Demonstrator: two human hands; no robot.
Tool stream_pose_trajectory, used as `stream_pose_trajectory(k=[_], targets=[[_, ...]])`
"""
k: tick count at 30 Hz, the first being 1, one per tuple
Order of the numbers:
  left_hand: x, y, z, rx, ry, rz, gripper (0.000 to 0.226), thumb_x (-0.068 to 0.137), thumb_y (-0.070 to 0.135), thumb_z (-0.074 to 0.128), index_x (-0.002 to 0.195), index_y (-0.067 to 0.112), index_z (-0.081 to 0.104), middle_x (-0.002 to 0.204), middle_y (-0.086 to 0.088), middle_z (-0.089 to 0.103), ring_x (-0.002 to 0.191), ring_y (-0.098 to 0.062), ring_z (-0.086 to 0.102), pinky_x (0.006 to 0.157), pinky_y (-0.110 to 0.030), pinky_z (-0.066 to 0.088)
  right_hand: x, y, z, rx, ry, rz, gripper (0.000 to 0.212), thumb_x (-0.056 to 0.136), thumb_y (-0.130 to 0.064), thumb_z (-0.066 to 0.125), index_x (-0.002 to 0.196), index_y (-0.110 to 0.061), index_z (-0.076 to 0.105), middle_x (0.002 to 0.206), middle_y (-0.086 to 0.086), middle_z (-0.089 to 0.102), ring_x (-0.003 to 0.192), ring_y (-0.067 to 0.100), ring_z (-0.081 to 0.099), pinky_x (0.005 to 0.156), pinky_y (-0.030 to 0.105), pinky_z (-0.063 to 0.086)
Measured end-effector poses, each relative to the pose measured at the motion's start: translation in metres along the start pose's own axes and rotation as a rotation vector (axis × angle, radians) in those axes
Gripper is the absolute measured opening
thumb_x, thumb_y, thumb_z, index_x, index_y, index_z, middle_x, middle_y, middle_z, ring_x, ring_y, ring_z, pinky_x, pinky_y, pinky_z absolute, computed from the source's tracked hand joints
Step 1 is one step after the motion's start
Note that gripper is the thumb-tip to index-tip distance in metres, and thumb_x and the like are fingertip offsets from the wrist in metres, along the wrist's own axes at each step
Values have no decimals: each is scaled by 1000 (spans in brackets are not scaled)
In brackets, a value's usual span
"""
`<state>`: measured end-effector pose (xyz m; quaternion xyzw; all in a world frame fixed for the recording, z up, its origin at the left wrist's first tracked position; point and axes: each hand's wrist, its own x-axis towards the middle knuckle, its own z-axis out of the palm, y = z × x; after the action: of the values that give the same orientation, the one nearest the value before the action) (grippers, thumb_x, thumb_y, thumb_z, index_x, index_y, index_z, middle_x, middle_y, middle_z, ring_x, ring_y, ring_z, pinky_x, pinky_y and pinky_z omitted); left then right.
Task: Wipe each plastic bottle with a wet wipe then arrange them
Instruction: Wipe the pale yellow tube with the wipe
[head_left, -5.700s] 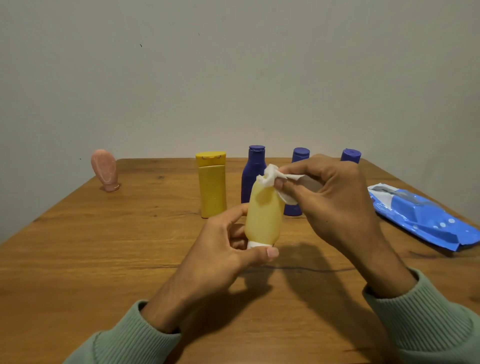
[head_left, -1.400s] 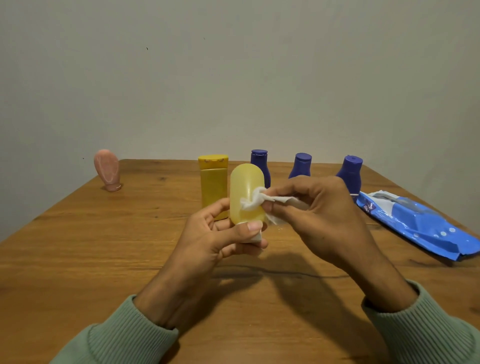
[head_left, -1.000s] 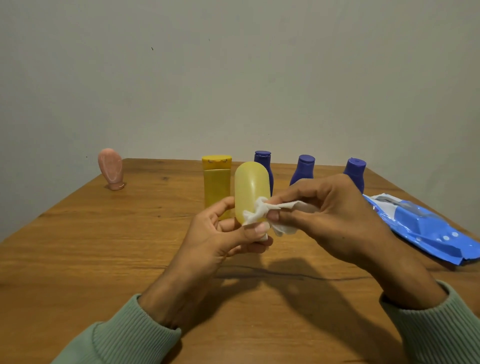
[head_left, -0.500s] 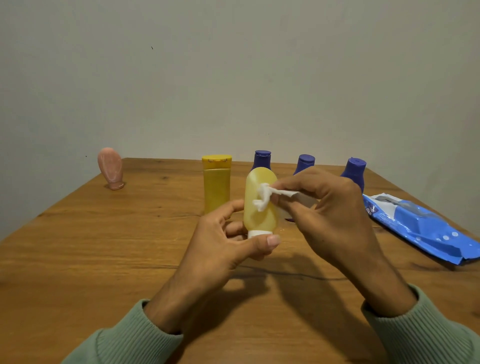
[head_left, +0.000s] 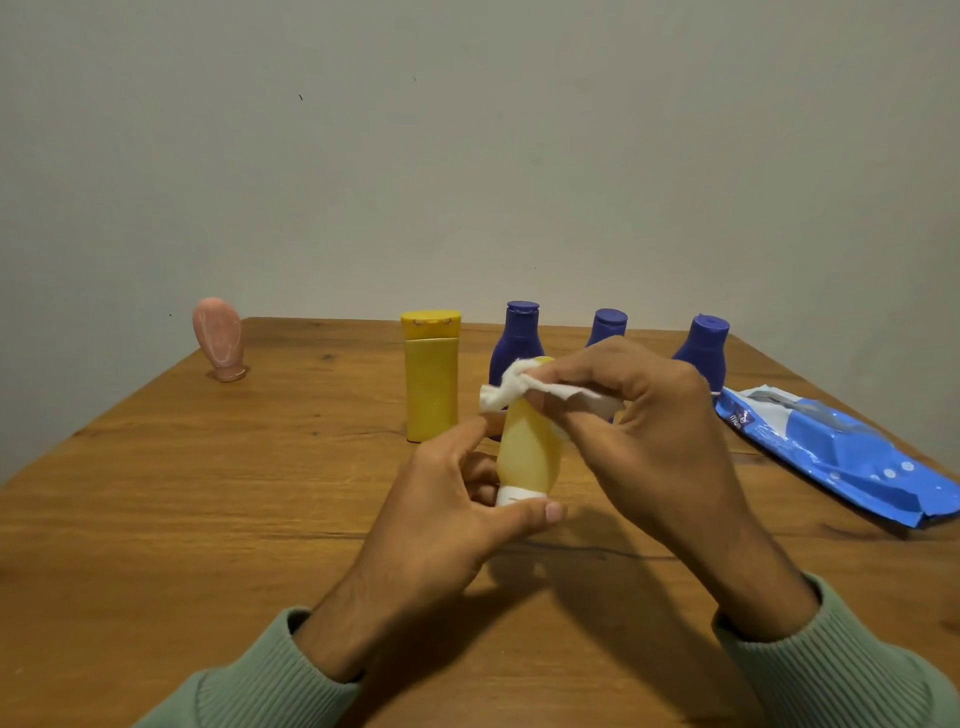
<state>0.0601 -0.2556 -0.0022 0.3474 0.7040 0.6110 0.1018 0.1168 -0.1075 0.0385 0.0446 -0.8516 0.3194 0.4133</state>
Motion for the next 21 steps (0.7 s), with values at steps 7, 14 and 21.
stream_pose_trajectory(k=[7, 14, 21], targets=[[3, 4, -4, -34, 103, 91, 45, 71, 4, 79, 110, 21, 65, 89, 12, 74, 77, -4, 70, 63, -17, 53, -4, -14, 2, -28, -314, 16, 24, 78, -8, 69, 96, -24, 73, 93, -14, 65, 90, 0, 58, 76, 19, 52], [4, 0, -3, -66, 34, 61, 54, 69, 6, 83, 117, 20, 64, 97, -1, 76, 89, -18, 72, 76, -31, 58, -2, -3, -1, -109, -15, -94, 21, 80, -7, 70, 99, -15, 71, 93, -7, 65, 84, 0, 58, 73, 7, 45], [5, 5, -4, -270, 39, -19, 62, 63, 10, 79, 121, 18, 60, 94, -11, 76, 81, -29, 73, 66, -28, 58, 4, 0, -5, 33, 85, 123, 22, 81, -15, 71, 97, -30, 68, 90, -18, 65, 86, -7, 59, 68, 5, 46]])
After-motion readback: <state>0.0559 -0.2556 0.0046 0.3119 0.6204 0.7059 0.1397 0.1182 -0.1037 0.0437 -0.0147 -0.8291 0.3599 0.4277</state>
